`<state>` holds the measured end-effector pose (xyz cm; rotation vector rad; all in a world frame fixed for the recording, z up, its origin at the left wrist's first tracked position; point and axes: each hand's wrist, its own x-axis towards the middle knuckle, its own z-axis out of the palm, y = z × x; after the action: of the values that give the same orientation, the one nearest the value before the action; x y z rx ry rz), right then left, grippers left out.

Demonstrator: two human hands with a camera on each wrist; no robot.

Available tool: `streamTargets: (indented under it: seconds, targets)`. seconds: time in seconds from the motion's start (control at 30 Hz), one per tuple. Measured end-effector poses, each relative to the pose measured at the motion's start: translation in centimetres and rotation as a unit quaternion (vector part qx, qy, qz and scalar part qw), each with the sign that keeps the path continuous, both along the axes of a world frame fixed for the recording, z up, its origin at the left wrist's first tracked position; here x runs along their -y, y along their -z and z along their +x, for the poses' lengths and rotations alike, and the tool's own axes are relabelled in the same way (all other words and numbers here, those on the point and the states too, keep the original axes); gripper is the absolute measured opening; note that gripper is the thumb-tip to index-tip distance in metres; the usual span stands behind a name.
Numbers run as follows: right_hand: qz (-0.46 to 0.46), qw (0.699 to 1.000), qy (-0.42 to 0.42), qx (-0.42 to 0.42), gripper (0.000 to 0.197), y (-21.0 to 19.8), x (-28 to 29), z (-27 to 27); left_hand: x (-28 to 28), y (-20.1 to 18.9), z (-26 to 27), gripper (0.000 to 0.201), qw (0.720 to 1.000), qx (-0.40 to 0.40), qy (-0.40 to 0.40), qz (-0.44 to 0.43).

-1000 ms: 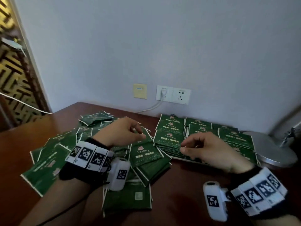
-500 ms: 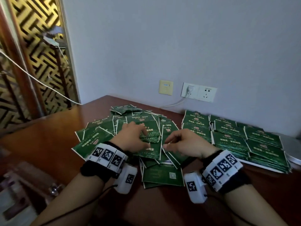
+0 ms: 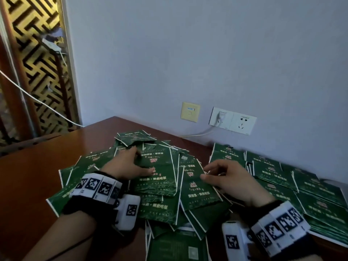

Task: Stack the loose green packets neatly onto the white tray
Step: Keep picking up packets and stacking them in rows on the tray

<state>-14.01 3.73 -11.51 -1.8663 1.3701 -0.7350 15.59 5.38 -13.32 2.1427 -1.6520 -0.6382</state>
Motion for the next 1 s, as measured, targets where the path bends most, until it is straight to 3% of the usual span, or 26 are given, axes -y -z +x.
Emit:
streamTargets:
  seconds: [0.1,0.33,0.47,0.63,0.8,1.0]
  targets:
    - [0.013,1.0,0.024,0.009,0.022,0.6,1.5,-0.5,-0.1,0.1,0.7,0.069,0.999,-0.046,0.003,-0.011]
    - [0.051,0.997,-0.032,-0.058,0.04,1.9,1.3,1.4,0.2,0.5,1.0,0.066,0.993,-0.109,0.008,-0.035]
    - [0.059,0.997,-0.055,0.004,0.041,1.7,0.0,3.2,0.3,0.9,0.8,0.055,0.982,-0.176,0.015,-0.061]
    - [0.026,0.998,-0.021,0.057,0.034,1.9,-0.8,4.4,0.2,1.2,1.3,0.045,0.967,-0.246,0.033,-0.055]
    - [0.056,0.992,0.032,0.104,0.026,2.5,-0.6,4.3,0.1,1.2,1.7,0.045,0.954,-0.288,0.08,-0.034]
    - [0.069,0.99,0.009,0.125,0.032,2.8,-0.6,4.3,-0.1,1.4,1.1,0.047,0.944,-0.316,0.092,-0.035]
